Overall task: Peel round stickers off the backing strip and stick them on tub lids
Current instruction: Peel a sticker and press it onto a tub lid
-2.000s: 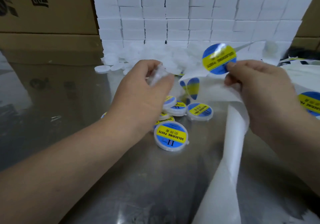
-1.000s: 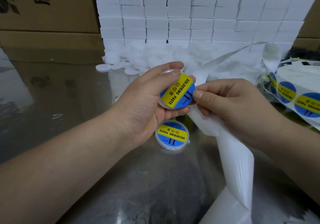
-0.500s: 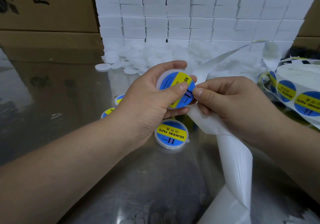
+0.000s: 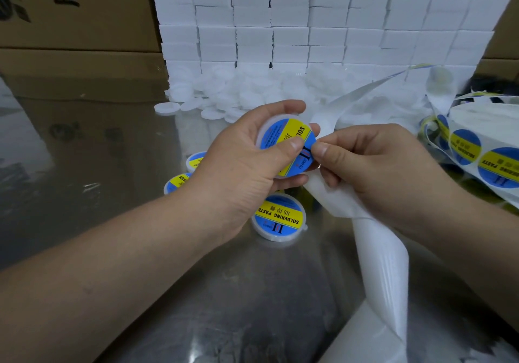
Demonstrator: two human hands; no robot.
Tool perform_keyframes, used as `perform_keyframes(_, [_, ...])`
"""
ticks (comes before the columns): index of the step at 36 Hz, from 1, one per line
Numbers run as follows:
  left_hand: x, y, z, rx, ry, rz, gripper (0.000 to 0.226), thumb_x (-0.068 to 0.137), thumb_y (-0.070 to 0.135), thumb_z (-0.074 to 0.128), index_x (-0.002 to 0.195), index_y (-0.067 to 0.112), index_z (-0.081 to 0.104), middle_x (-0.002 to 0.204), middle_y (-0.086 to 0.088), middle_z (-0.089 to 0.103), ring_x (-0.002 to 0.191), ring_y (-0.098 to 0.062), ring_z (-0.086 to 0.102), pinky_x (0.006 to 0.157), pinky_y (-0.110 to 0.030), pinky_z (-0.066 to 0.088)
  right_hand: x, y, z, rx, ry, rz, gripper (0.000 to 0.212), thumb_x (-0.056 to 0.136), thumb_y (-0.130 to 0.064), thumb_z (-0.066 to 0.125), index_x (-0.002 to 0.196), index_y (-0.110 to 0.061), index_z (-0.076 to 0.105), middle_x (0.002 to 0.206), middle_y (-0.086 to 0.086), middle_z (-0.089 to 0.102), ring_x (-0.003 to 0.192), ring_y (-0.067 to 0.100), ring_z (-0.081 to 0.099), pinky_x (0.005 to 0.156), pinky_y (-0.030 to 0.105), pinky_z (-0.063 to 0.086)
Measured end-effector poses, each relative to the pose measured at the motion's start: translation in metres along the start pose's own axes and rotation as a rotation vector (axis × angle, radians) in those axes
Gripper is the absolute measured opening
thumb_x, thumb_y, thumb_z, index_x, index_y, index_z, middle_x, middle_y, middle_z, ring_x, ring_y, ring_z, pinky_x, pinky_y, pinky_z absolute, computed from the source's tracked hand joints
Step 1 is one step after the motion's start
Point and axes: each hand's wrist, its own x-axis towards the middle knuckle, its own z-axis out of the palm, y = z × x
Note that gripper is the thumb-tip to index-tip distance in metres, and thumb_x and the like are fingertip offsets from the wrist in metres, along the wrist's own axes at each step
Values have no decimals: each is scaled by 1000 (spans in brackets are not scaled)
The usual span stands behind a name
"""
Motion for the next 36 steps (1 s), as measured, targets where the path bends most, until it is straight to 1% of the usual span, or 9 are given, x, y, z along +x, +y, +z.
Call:
perform_keyframes(10, [-5,1,3,235,12,145,35,91,3,49,95,36,59,97,12,70,86,-5,68,69,-22,56,0,0,2,-66,24,-11,44,86,-20,58,43,-28,60,41,-10,51,40,-1,41,43,6,32])
perform_keyframes(16, [-12,2,6,397,44,318,36,90,6,53,98,41,56,100,18,68,96,4,62,80,-18,52,-1,0,1,-131,56,-95,32,83,-26,59,53,-33,61,44,-11,53,41,-2,43,44,7,31])
perform_keyframes(19, [-14,2,8,420,78,356,32,86,13,53,99,42,53,99,17,67,95,2,63,72,-18,54,-1,0,2,-122,63,-113,26,82,-29,60,56,-32,64,46,-12,54,43,-1,45,44,8,32])
perform_keyframes(21, [-14,4,10,422,111,382,32,89,10,53,101,40,50,101,13,67,91,0,65,65,-18,54,1,2,3,-149,91,-114,29,80,-34,62,53,-24,63,46,-10,53,42,0,44,42,9,31])
perform_keyframes(25, [-13,17,7,385,201,513,27,92,10,46,104,35,45,98,8,67,67,-8,69,52,-16,49,5,8,-3,-181,184,13,44,78,-44,62,48,-11,60,40,-10,53,38,1,42,40,9,31])
perform_keyframes(28, [-11,17,5,358,249,411,18,94,19,49,97,37,50,92,6,65,49,-10,64,44,-16,46,5,9,-5,-27,226,40,48,82,-49,57,48,-16,61,44,-6,55,41,0,45,41,8,32])
perform_keyframes(32, [-7,2,4,439,224,171,15,92,27,49,85,38,57,67,22,58,37,-5,53,39,-15,43,1,4,2,-9,112,-43,36,76,-51,47,49,-33,63,57,-10,62,52,-7,51,48,4,33])
perform_keyframes(34, [-6,2,3,456,242,164,15,92,30,47,85,39,57,62,20,56,33,-4,48,36,-13,39,0,4,2,-18,29,-45,24,73,-47,53,55,-36,65,59,-8,61,52,-5,48,48,6,33])
perform_keyframes(36, [-6,3,3,495,234,186,18,93,30,46,82,40,57,61,20,56,38,-1,48,38,-12,40,-1,6,1,-21,-32,-52,19,74,-43,66,68,-25,68,64,4,61,56,0,47,51,14,36])
